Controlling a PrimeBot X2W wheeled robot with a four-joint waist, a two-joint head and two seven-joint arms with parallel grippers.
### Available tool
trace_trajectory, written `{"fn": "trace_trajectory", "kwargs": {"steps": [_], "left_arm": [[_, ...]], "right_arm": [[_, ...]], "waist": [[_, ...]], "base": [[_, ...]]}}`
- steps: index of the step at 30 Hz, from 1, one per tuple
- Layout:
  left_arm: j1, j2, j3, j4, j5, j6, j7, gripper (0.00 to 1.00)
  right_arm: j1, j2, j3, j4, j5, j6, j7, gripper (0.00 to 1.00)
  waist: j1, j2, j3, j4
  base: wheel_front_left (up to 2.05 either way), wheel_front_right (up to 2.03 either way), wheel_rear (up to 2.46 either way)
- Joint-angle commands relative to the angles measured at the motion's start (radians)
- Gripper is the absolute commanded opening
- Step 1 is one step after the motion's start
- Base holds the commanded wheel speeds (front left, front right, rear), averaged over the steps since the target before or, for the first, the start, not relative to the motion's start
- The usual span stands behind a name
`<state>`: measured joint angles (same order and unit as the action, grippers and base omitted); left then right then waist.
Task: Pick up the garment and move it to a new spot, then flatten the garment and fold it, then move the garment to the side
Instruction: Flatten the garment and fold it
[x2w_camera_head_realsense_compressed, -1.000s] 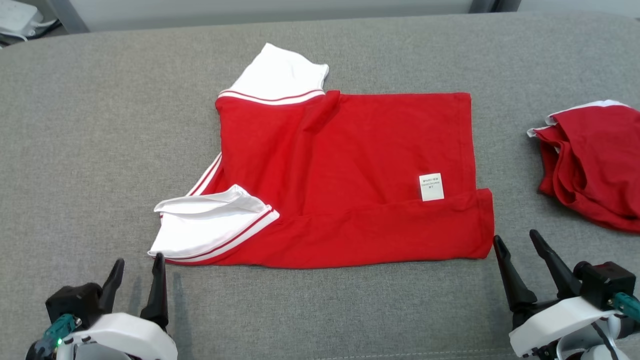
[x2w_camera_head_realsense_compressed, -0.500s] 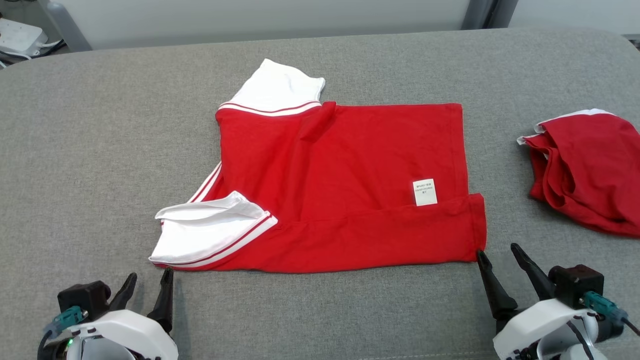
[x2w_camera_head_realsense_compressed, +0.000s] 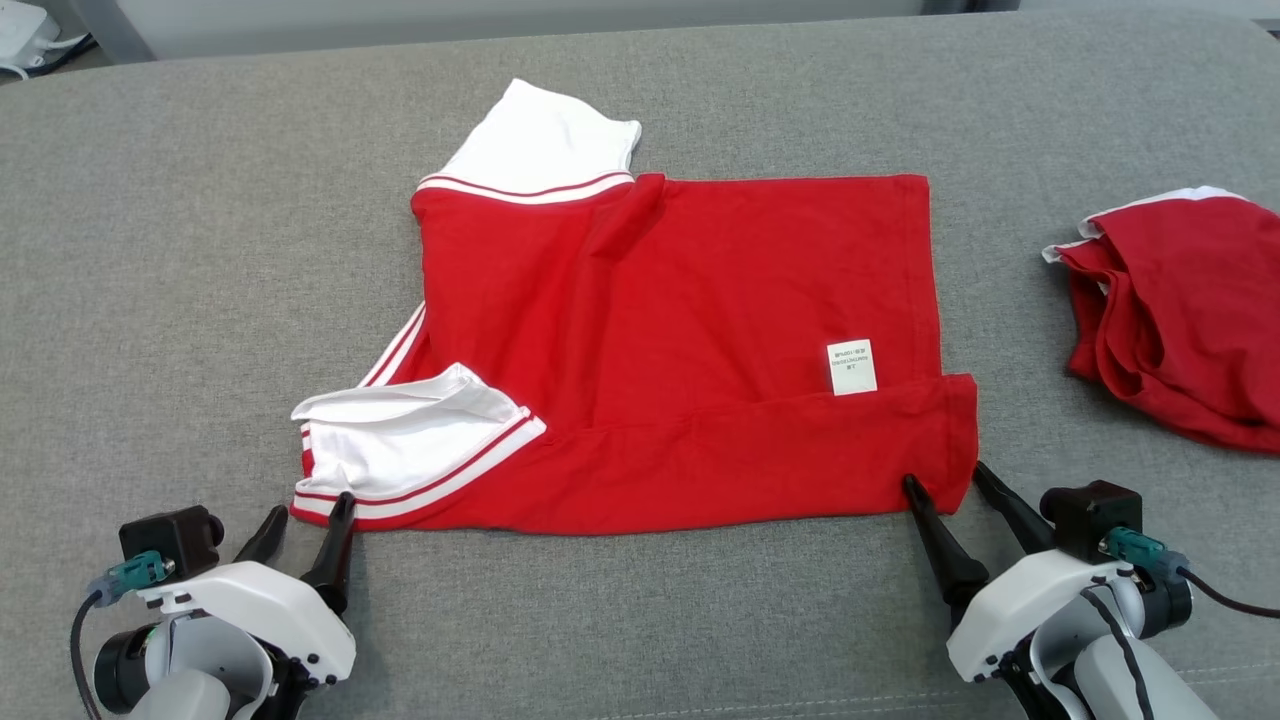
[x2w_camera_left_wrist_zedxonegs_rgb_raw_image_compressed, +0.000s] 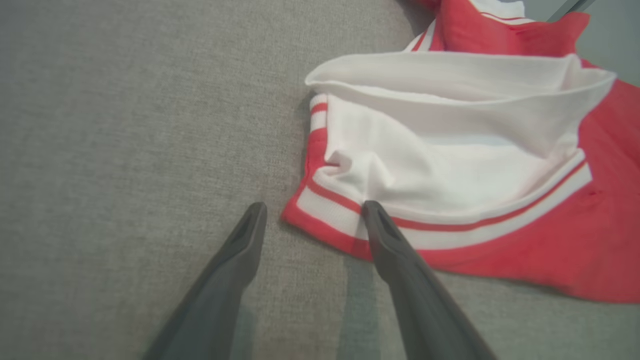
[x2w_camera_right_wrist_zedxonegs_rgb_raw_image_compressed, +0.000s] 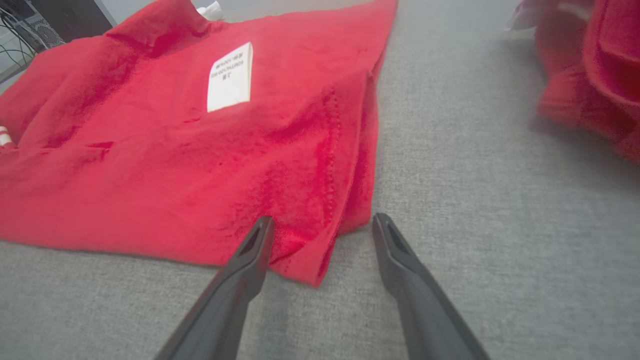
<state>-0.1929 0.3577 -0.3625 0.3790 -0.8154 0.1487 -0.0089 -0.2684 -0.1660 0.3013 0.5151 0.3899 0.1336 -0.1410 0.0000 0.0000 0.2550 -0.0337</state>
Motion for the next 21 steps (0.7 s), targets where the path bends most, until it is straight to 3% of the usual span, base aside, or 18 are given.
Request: {"fn": "trace_trajectory", "kwargs": {"steps": [1,6,7,8,9,10,11,12,17,21], "left_arm": [[-0.045,0.022,0.034,-0.004,-0.010,-0.008,0.001,1.00],[-0.073,0.016,0.024,0.043,-0.018,-0.025,0.018,1.00],[-0.076,0.014,0.024,0.050,-0.023,-0.030,0.021,1.00],[-0.078,0.012,0.022,0.057,-0.028,-0.035,0.027,1.00],[-0.079,0.009,0.021,0.062,-0.034,-0.041,0.033,1.00],[-0.080,0.006,0.019,0.064,-0.042,-0.049,0.040,0.96],[-0.080,0.003,0.020,0.066,-0.050,-0.056,0.045,0.47],[-0.080,0.002,0.020,0.067,-0.056,-0.063,0.048,0.00],[-0.074,0.001,0.023,0.055,-0.072,-0.083,0.044,0.00],[-0.057,0.011,0.029,0.026,-0.070,-0.073,0.033,0.00]], "right_arm": [[-0.022,-0.007,0.024,-0.009,0.010,-0.003,-0.001,1.00],[-0.047,-0.010,0.052,0.029,0.026,-0.003,0.006,1.00],[-0.049,-0.010,0.056,0.036,0.032,-0.003,0.013,0.80],[-0.052,-0.013,0.060,0.043,0.033,-0.003,0.017,0.49],[-0.054,-0.013,0.062,0.046,0.038,-0.003,0.017,0.44],[-0.055,-0.014,0.065,0.051,0.042,-0.003,0.021,0.31],[-0.057,-0.015,0.068,0.055,0.046,-0.003,0.024,0.03],[-0.057,-0.015,0.073,0.058,0.053,-0.003,0.029,0.00],[-0.062,-0.023,0.086,0.064,0.078,-0.003,0.044,0.00],[-0.060,-0.036,0.084,0.047,0.104,-0.003,0.049,0.00]], "waist": [[0.0000,0.0000,0.004,0.002],[0.0000,0.0000,0.007,0.005],[0.0000,0.0000,0.007,0.006],[0.0000,0.0000,0.007,0.005],[0.0000,0.0000,0.007,0.005],[0.0000,0.0000,0.007,0.006],[0.0000,0.0000,0.007,0.005],[0.0000,0.0000,0.007,0.005],[0.0000,0.0000,0.007,0.007],[0.0000,0.0000,0.006,0.013]], "base": [[0.00,0.00,0.00],[0.00,0.00,0.00],[0.00,0.00,0.00],[0.00,0.00,0.00],[0.00,0.00,0.00],[0.00,0.00,0.00],[0.00,0.00,0.00],[0.00,0.00,0.00],[0.00,0.00,0.00],[0.00,0.00,0.00]]}}
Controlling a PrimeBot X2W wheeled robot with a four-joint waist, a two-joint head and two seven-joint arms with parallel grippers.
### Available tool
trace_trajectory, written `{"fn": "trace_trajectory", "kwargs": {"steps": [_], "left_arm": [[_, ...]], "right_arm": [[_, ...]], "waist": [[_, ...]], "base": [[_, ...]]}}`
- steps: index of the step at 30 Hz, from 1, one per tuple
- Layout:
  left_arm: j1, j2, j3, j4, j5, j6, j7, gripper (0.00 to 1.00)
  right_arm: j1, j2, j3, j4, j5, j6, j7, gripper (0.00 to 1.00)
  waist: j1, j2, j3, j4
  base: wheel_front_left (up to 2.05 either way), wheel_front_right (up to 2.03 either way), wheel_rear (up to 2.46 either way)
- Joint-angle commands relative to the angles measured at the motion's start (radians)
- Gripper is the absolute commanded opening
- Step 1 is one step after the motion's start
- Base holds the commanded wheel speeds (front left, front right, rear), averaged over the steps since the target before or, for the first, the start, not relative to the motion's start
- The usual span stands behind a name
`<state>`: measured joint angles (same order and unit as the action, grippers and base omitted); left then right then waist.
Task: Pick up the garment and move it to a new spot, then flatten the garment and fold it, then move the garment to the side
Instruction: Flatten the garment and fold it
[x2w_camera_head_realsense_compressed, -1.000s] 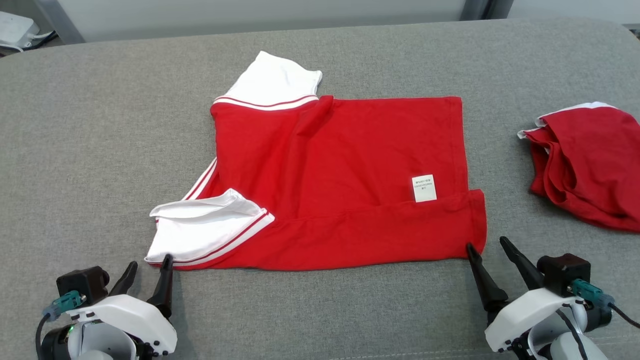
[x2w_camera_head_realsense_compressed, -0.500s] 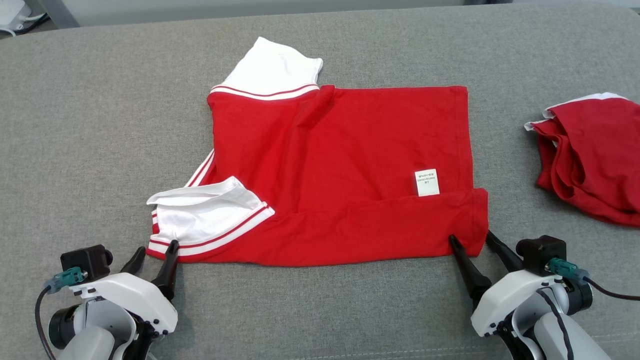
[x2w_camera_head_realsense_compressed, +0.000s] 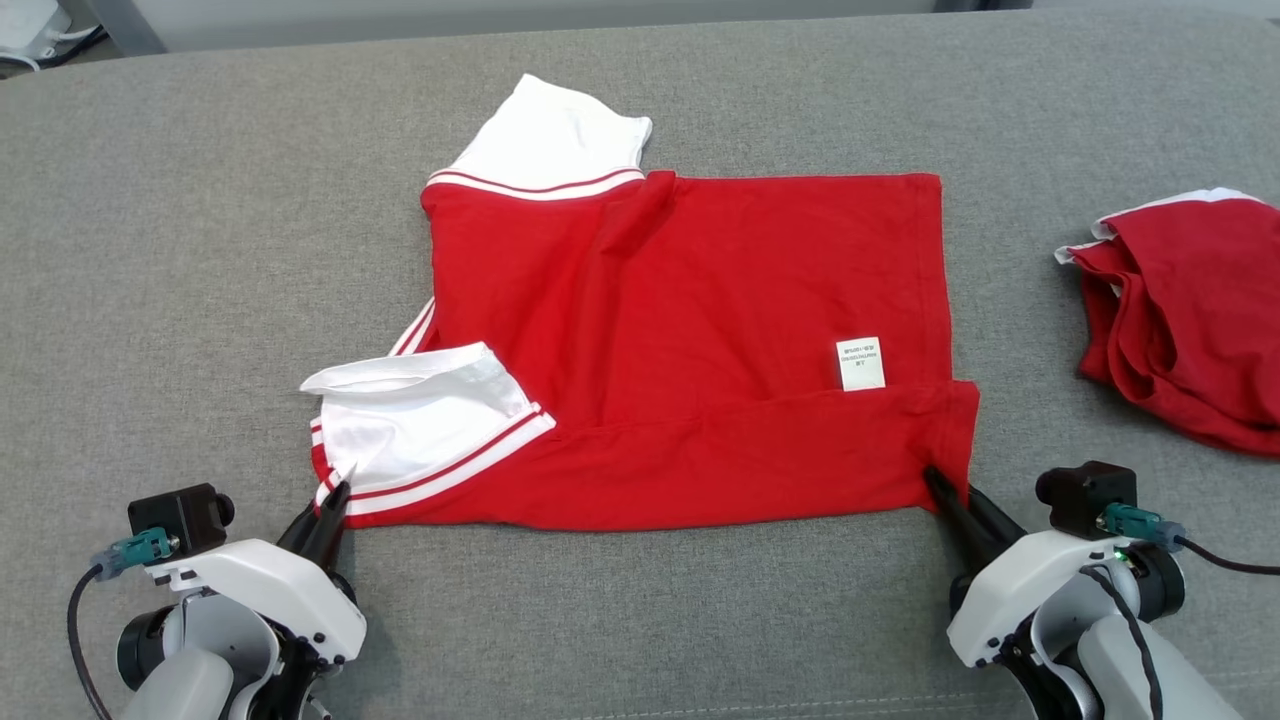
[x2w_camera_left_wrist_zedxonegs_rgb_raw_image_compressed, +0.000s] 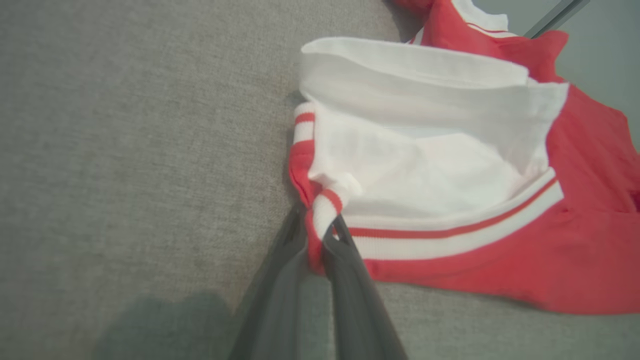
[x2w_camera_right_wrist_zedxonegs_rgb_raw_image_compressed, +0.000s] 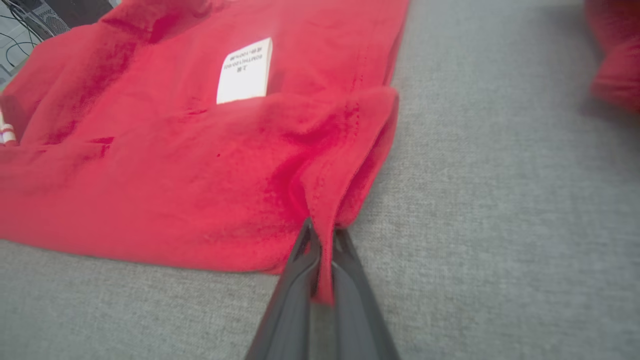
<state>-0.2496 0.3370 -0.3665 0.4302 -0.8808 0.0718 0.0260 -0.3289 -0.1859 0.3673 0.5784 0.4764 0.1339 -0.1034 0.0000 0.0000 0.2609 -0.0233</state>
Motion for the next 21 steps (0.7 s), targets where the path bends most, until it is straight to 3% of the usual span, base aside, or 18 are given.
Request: {"fn": "trace_trajectory", "kwargs": {"steps": [1,7,15,21], "left_arm": [[0.006,0.033,0.037,-0.037,-0.007,0.006,-0.006,0.00],[0.067,0.057,0.056,-0.124,-0.010,0.038,-0.016,0.00],[0.264,0.086,0.072,-0.386,0.008,0.148,-0.033,0.00],[0.387,0.072,0.056,-0.523,0.016,0.218,-0.033,0.00]], "right_arm": [[0.003,-0.022,0.017,-0.023,0.026,-0.003,0.016,0.00],[0.028,-0.070,-0.001,-0.086,0.091,-0.003,0.079,0.00],[0.182,-0.192,-0.105,-0.308,0.174,-0.003,0.262,0.00],[0.328,-0.179,-0.230,-0.443,0.146,-0.003,0.341,0.00]], "waist": [[0.0000,0.0000,-0.001,0.004],[0.0000,0.0000,-0.007,0.015],[0.0000,0.0000,-0.013,0.057],[0.0000,0.0000,-0.013,0.079]], "base": [[0.00,0.00,0.00],[0.00,0.00,0.00],[0.00,0.00,0.00],[0.00,0.00,0.00]]}}
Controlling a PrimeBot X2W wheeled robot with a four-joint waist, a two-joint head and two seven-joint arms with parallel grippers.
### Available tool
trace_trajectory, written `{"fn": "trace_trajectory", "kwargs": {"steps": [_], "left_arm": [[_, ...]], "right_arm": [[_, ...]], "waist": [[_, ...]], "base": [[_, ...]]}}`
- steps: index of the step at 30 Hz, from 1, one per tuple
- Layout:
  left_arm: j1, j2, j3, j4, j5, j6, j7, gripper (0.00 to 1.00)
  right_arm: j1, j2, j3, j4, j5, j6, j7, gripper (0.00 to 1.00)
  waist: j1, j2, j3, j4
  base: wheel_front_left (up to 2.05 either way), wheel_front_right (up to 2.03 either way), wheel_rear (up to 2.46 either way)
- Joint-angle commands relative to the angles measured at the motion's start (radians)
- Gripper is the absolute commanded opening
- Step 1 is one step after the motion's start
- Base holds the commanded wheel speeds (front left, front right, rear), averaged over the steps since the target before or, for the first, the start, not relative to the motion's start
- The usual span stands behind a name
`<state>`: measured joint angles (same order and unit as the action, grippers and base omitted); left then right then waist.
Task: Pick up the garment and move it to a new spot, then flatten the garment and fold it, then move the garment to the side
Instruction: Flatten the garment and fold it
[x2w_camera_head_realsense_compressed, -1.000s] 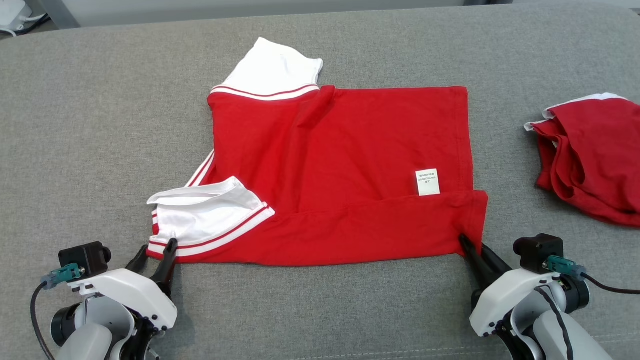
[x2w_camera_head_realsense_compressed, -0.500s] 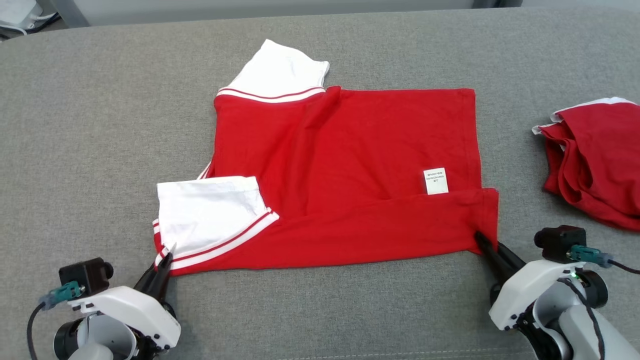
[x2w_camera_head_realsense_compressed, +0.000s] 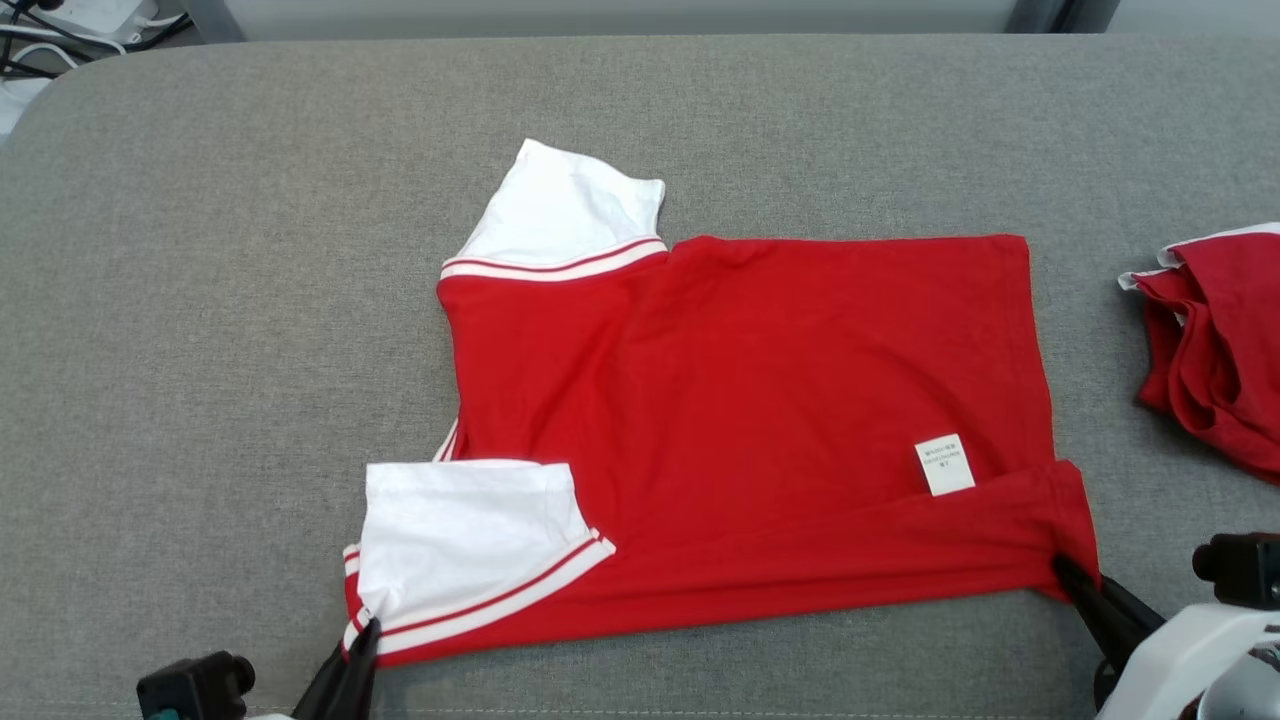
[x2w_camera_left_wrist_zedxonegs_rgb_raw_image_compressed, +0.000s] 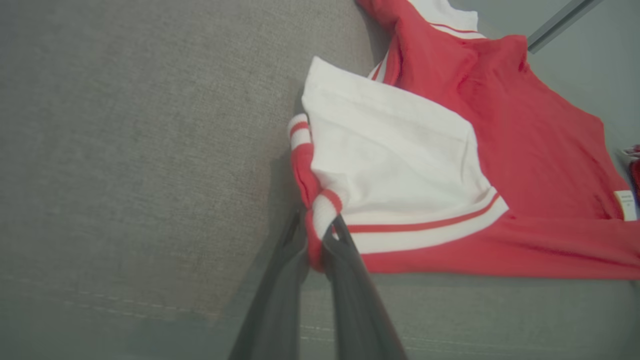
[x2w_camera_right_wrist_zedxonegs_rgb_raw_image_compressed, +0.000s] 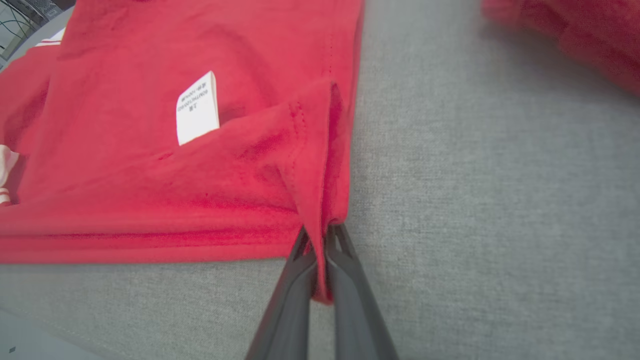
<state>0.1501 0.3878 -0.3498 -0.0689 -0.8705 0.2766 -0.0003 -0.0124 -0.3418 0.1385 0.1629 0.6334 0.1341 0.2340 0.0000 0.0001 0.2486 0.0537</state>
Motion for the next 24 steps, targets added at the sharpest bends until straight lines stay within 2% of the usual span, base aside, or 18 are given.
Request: {"fn": "trace_trajectory", "kwargs": {"steps": [1,8,9,10,11,12,13,20,24], "left_arm": [[0.003,0.018,0.035,-0.039,0.006,0.021,-0.005,0.00],[0.039,0.009,0.023,-0.061,-0.009,0.039,0.015,0.00],[0.034,0.009,0.024,-0.055,-0.013,0.035,0.017,0.00],[0.025,0.009,0.026,-0.047,-0.015,0.031,0.017,0.00],[0.017,0.010,0.030,-0.038,-0.014,0.028,0.013,0.03],[0.009,0.010,0.030,-0.029,-0.017,0.023,0.014,0.48],[0.000,0.009,0.035,-0.019,-0.017,0.020,0.008,1.00],[-0.047,0.015,0.088,-0.008,0.021,0.030,-0.086,1.00],[-0.105,0.057,0.125,-0.057,0.076,0.046,-0.133,1.00]], "right_arm": [[0.032,-0.012,-0.021,-0.043,-0.016,-0.003,0.014,0.00],[0.125,0.077,-0.111,-0.113,-0.050,-0.003,0.051,0.00],[0.130,0.088,-0.114,-0.118,-0.052,-0.003,0.053,0.14],[0.132,0.102,-0.118,-0.124,-0.047,-0.003,0.049,0.53],[0.135,0.115,-0.120,-0.126,-0.038,-0.003,0.051,1.00],[0.137,0.121,-0.122,-0.128,-0.037,-0.003,0.053,1.00],[0.138,0.127,-0.128,-0.130,-0.040,-0.003,0.049,1.00],[0.143,0.150,-0.169,-0.160,-0.046,-0.003,0.009,1.00],[0.097,0.149,-0.187,-0.206,-0.052,-0.003,-0.043,1.00]], "waist": [[0.0000,-0.0001,-0.001,0.004],[0.0000,-0.0001,0.000,0.017],[0.0000,-0.0001,0.001,0.016],[0.0000,-0.0001,0.002,0.016],[0.0000,-0.0001,0.002,0.015],[0.0000,-0.0001,0.002,0.013],[0.0000,-0.0001,0.002,0.011],[0.0000,-0.0001,0.004,-0.014],[0.0000,-0.0001,0.010,-0.028]], "base": [[0.00,0.00,0.00],[0.00,0.00,0.00],[0.00,0.00,0.00],[0.00,0.00,0.00],[0.00,0.00,0.00],[0.00,0.00,0.00],[0.00,0.00,0.00],[0.00,0.00,0.00],[0.00,0.00,0.00]]}}
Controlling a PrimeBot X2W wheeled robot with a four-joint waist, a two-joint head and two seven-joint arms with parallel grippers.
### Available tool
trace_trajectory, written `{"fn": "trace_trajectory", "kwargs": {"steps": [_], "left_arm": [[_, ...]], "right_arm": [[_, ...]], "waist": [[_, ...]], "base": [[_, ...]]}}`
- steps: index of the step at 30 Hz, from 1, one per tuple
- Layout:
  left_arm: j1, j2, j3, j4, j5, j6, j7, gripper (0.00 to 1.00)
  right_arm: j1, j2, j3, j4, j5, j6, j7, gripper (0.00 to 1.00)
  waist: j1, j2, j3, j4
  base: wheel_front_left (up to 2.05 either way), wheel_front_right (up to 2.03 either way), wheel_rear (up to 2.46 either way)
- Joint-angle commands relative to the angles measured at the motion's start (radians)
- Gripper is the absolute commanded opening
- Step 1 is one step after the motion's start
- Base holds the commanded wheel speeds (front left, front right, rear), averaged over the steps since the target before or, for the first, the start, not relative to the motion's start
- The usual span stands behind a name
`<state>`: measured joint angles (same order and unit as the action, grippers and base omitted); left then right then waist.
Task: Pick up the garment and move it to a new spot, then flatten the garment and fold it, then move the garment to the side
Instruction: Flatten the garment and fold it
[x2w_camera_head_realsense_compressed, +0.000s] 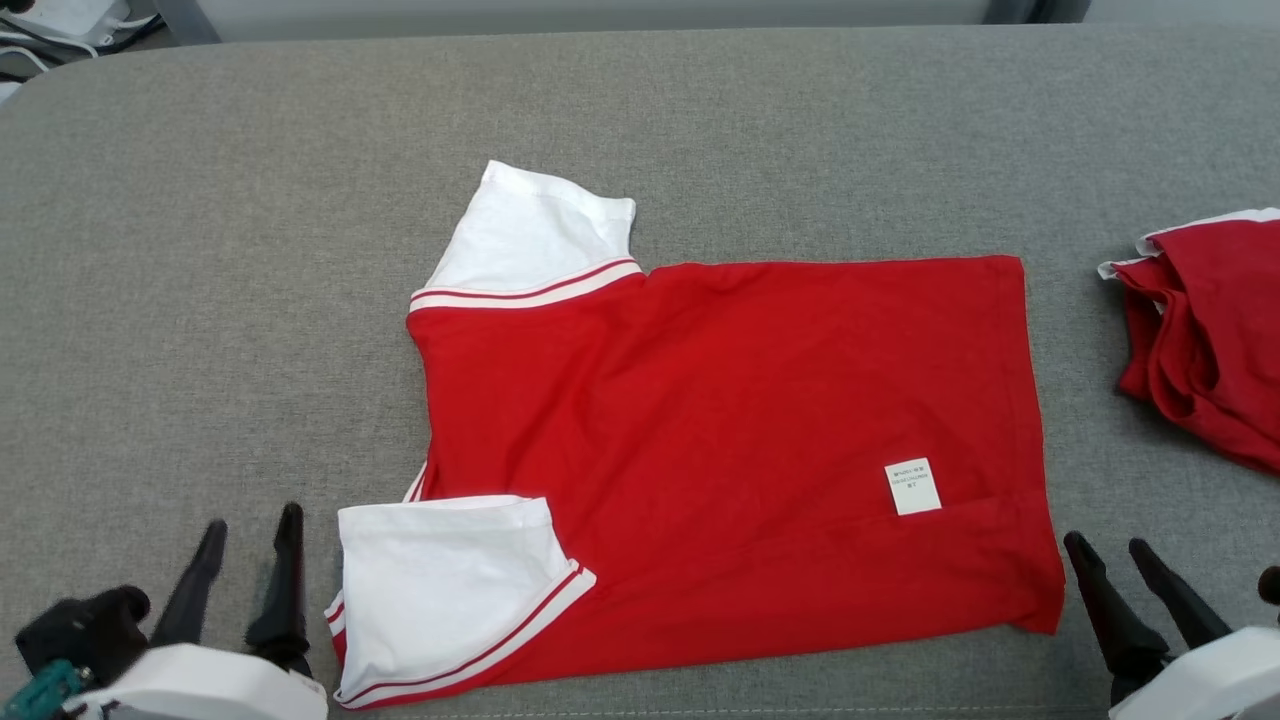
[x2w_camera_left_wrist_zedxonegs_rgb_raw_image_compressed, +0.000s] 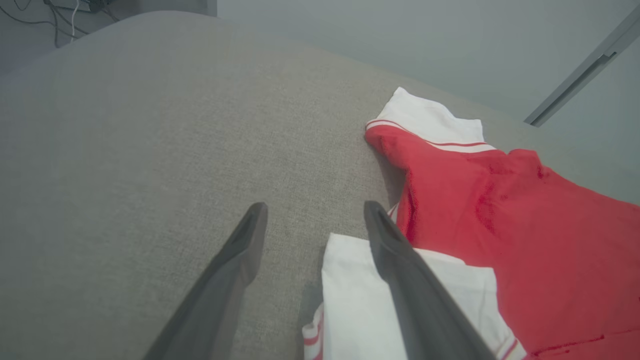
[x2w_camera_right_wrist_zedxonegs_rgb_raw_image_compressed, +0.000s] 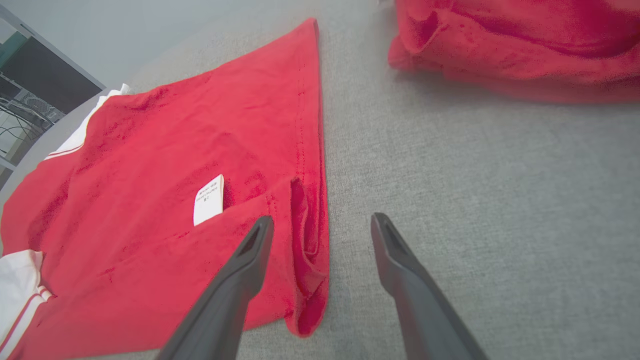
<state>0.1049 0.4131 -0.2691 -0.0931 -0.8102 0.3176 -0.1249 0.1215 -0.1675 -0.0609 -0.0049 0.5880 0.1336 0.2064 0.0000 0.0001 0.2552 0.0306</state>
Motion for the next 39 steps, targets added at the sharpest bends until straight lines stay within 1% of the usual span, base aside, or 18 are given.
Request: {"fn": "trace_trajectory", "kwargs": {"steps": [1,2,5,7,10,13,15,20,26,29,32,35,39], "left_arm": [[-0.084,0.049,0.052,-0.048,0.031,0.007,-0.013,1.00],[-0.084,0.049,0.052,-0.048,0.031,0.007,-0.013,1.00],[-0.173,0.105,0.052,-0.085,0.068,-0.001,0.023,1.00],[-0.252,0.144,0.042,-0.099,0.086,-0.015,0.071,1.00],[-0.392,0.187,0.016,-0.079,0.088,-0.055,0.166,1.00],[-0.542,0.216,-0.017,-0.005,0.077,-0.116,0.261,1.00],[-0.644,0.221,-0.044,0.050,0.074,-0.157,0.315,1.00],[-0.869,0.212,-0.111,0.223,0.058,-0.255,0.457,1.00],[-1.077,0.210,-0.153,0.420,0.046,-0.344,0.585,1.00],[-1.150,0.213,-0.170,0.495,0.044,-0.375,0.637,1.00],[-1.210,0.221,-0.179,0.551,0.045,-0.397,0.663,1.00],[-1.251,0.227,-0.196,0.602,0.048,-0.412,0.694,1.00],[-1.280,0.219,-0.206,0.661,0.029,-0.421,0.736,1.00]], "right_arm": [[-0.057,-0.029,0.012,-0.045,-0.016,-0.003,-0.023,1.00],[-0.057,-0.029,0.012,-0.045,-0.016,-0.003,-0.023,1.00],[-0.140,-0.050,0.025,-0.045,-0.048,-0.003,-0.027,1.00],[-0.212,-0.062,0.045,-0.033,-0.069,-0.003,-0.022,1.00],[-0.332,-0.083,0.089,0.009,-0.091,-0.003,-0.006,1.00],[-0.455,-0.106,0.147,0.074,-0.097,-0.003,0.008,1.00],[-0.529,-0.120,0.180,0.119,-0.094,-0.003,0.009,1.00],[-0.674,-0.139,0.258,0.225,-0.072,-0.003,-0.002,1.00],[-0.807,-0.134,0.354,0.330,-0.037,-0.003,-0.024,1.00],[-0.865,-0.127,0.407,0.373,-0.011,-0.003,-0.025,1.00],[-0.919,-0.119,0.459,0.406,0.018,-0.003,-0.020,1.00],[-0.964,-0.118,0.507,0.429,0.048,-0.003,-0.013,1.00],[-1.001,-0.126,0.554,0.452,0.084,-0.003,-0.007,1.00]], "waist": [[0.0000,-0.0001,0.006,-0.010],[0.0000,-0.0001,0.006,-0.010],[0.0000,-0.0001,0.022,-0.027],[0.0000,-0.0001,0.038,-0.041],[0.0000,-0.0001,0.074,-0.060],[0.0000,-0.0001,0.116,-0.080],[0.0000,-0.0001,0.145,-0.091],[0.0000,-0.0001,0.212,-0.126],[0.0000,-0.0001,0.284,-0.182],[0.0000,-0.0001,0.313,-0.208],[0.0000,-0.0001,0.337,-0.231],[0.0000,-0.0001,0.354,-0.247],[0.0000,-0.0001,0.361,-0.250]], "base": [[0.00,0.00,0.00],[0.00,0.00,0.00],[0.00,0.00,0.00],[0.00,0.00,0.00],[0.00,0.00,0.00],[0.00,0.00,0.00],[0.00,0.00,0.00],[0.00,0.00,0.00],[0.00,0.00,0.00],[0.00,0.00,0.00],[0.00,0.00,0.00],[0.00,0.00,0.00],[0.00,0.00,0.00]]}}
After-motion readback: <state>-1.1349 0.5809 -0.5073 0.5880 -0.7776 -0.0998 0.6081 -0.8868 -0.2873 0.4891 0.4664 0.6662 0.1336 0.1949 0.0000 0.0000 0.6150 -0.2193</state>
